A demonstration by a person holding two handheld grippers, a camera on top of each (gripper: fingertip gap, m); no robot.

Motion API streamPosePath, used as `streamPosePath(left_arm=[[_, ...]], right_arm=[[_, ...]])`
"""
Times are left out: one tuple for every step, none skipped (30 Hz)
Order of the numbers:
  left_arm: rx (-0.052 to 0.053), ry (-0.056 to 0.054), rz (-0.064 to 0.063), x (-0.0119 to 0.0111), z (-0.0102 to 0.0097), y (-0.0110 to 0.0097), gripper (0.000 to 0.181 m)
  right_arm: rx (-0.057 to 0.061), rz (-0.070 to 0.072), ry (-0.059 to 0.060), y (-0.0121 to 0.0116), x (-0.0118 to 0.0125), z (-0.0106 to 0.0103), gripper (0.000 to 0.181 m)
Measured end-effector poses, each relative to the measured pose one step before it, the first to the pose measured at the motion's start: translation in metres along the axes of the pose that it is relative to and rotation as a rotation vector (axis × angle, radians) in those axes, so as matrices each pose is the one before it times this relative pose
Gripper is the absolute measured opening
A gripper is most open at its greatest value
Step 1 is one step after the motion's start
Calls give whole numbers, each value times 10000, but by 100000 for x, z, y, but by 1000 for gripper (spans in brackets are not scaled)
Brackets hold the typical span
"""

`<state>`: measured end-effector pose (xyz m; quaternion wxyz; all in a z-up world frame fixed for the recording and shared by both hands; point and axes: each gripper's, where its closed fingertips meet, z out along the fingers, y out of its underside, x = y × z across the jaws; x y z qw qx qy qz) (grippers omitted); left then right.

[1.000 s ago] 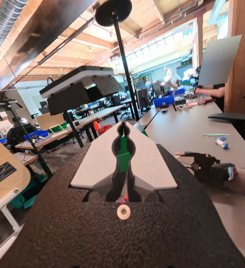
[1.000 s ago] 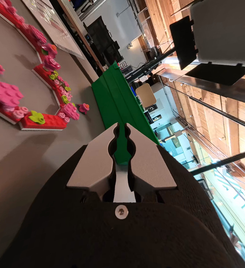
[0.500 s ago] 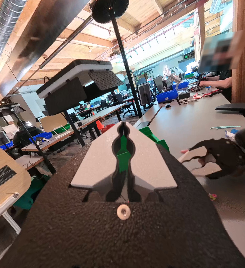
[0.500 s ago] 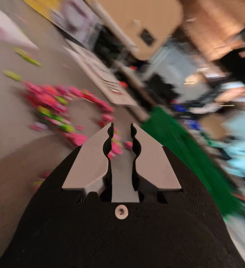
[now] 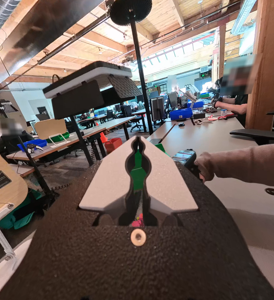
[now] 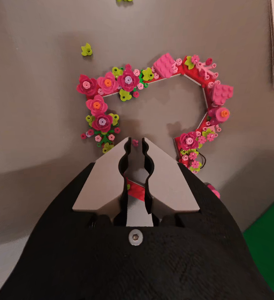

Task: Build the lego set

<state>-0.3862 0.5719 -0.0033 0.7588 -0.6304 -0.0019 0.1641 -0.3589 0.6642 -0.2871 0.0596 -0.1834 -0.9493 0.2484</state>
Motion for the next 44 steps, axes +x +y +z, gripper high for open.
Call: streamPosePath(left_arm=[[-31, 53, -77, -64, -59, 66, 0], [14, 20, -59, -84, -50, 9, 0], [26, -11, -31, -100, -23, -3, 0], [1, -9, -3, -89, -18, 42, 0], [-25, -16, 3, -85, -10, 80, 0], [-37, -15, 0, -70, 2, 87, 0], [-34, -2, 13, -50, -15, 56, 0], [-28, -1, 25, -28, -18, 42, 0], [-10, -22, 25, -45, -26, -1, 0], [10, -27, 17, -41, -24, -32, 0], [20, 3, 11, 14, -17, -58, 0], [18, 24, 1, 51, -21, -46, 0], [4, 26, -5, 50, -16, -33, 0], [-4, 21, -2, 47, -5, -9, 0], [-25, 30, 11, 42, 0, 47, 0], [-45, 18, 16, 2, -10, 80, 0], [-36, -20, 2, -70, 2, 74, 0], [-15, -24, -14, -82, -9, 43, 0], [6, 3, -22, -31, -6, 10, 0], [17, 16, -32, -10, -7, -16, 0], [17, 22, -27, 21, -22, -25, 0], [9, 15, -7, 6, -17, -34, 0], [17, -14, -2, -37, -25, -27, 0], [24, -18, -7, -32, -20, -48, 0], [27, 3, -19, -1, -18, -41, 0], [23, 27, -15, 44, -3, -35, 0], [7, 31, -8, 65, 3, -25, 0], [-9, 17, 2, 36, 11, 13, 0], [-23, 6, 13, 33, 8, 21, 0], [-20, -3, 22, 3, 3, 17, 0], [-9, -3, 14, 8, -1, 9, 0], [-4, 10, -6, 16, -1, -5, 0], [11, 17, -19, 21, -8, -25, 0], [31, 19, -15, 42, -17, -72, 0], [30, 18, -7, 38, -20, -62, 0], [23, 14, 0, 44, -26, -67, 0], [22, 8, 5, 29, -6, -59, 0], [11, 11, 5, 36, -5, -34, 0], [3, 11, 3, 33, 10, -16, 0], [-2, 9, 1, 23, 6, 2, 0], [-3, 9, 2, 35, 13, 3, 0], [-4, 11, 4, 25, 17, -3, 0], [-5, 8, 1, 21, 4, 6, 0], [9, 20, -7, 61, 13, -28, 0]], right_arm=[[-24, 58, -183, -147, 44, 11, 10], [-51, 83, -172, -99, 48, 35, 9], [-114, 14, -102, 19, 72, 72, 8], [-182, -13, -93, 141, 15, 109, 6], [-208, -12, -85, 191, -25, 124, 5], [-191, -34, -89, 183, -94, 82, 4], [-149, -9, -42, 170, -32, 54, 4], [-75, 13, -56, 113, -28, 16, 4], [-24, 30, -41, 69, 7, 6, 4], [-15, 32, 0, 60, 73, 31, 4], [-38, 12, -34, 112, -11, 64, 5], [-73, 15, -41, 159, -38, 96, 5], [-46, -20, -45, 129, -79, 106, 4], [24, -40, 21, 17, -15, 88, 0], [68, -13, -37, -40, -109, 61, 0], [101, 41, 14, -93, -31, 29, 0], [125, 15, 120, -129, 100, -40, 0], [130, -24, 132, -107, 56, -101, 0], [114, 13, 100, -72, -22, -165, 0], [167, 60, 83, -124, -59, -188, 0], [191, 128, 111, -158, 1, -157, 0], [123, 163, 57, -95, -51, -80, 0], [94, 122, 13, -100, -88, 14, 2], [70, 45, 39, -97, -46, 74, 5], [9, -19, 29, -65, -56, 121, 9], [-18, -44, 20, -63, -37, 122, 13], [12, -48, 12, -102, -19, 128, 15], [-3, 25, -29, -85, -33, 128, 16], [-11, 108, -75, -66, -24, 147, 16], [28, 145, -141, -92, -81, 150, 16], [71, 148, -102, -143, -2, 135, 16], [50, 110, -34, -90, 98, 118, 16], [-1, 21, -44, -23, 33, 142, 16], [-9, -25, -5, 4, 38, 147, 15], [-66, -31, 12, 68, 51, 152, 14], [-96, -45, 7, 124, 24, 148, 13], [-32, -65, 31, 17, 33, 113, 12], [87, -62, 10, -175, -15, 16, 9], [25, 9, -54, -92, -86, 27, 8], [17, 23, -21, -39, -21, 30, 8], [15, -16, 32, 4, 21, 22, 8], [26, -31, 101, 17, 106, -31, 8], [3, -66, 188, 80, 193, -133, 8], [57, -74, 234, 24, 188, -281, 8]])
